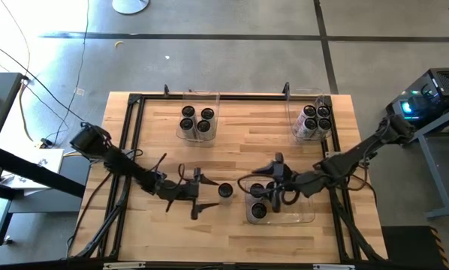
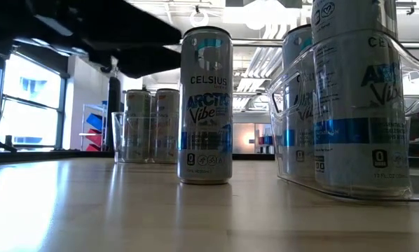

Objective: Sort soda cans
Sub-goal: Put the white/blue soda can into the bottom right transparent bin

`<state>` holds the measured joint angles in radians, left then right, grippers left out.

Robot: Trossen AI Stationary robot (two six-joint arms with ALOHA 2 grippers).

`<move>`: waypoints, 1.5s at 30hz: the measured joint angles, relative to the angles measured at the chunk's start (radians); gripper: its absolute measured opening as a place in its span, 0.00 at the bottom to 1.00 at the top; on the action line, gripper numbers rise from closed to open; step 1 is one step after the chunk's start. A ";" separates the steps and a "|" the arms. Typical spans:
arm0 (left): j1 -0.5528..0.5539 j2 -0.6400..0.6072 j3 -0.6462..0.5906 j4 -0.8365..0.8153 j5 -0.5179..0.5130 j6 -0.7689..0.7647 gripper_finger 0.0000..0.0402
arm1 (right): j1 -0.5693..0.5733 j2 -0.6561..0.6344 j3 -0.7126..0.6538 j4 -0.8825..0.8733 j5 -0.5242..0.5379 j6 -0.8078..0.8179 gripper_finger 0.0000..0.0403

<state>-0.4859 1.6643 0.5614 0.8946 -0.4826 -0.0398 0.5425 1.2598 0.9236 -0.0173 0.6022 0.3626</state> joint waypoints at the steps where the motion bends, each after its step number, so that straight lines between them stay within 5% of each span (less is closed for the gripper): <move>1: 0.004 0.008 0.013 -0.001 0.000 0.000 0.81 | -0.001 0.005 0.005 0.032 0.020 -0.038 0.67; 21: 0.036 0.182 0.096 0.022 -0.044 -0.087 0.81 | -0.073 0.229 0.069 0.156 0.026 -0.055 0.67; 34: 0.106 0.224 0.105 0.106 0.114 -0.045 0.81 | -0.085 0.311 0.115 0.119 -0.027 -0.054 0.67; 45: 0.093 0.225 0.106 0.099 0.115 -0.044 0.62 | -0.135 0.382 0.115 0.130 -0.167 -0.100 0.67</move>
<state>-0.3930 1.8896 0.6678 0.9939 -0.3674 -0.0839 0.4075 1.6413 1.0382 0.1129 0.4352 0.2629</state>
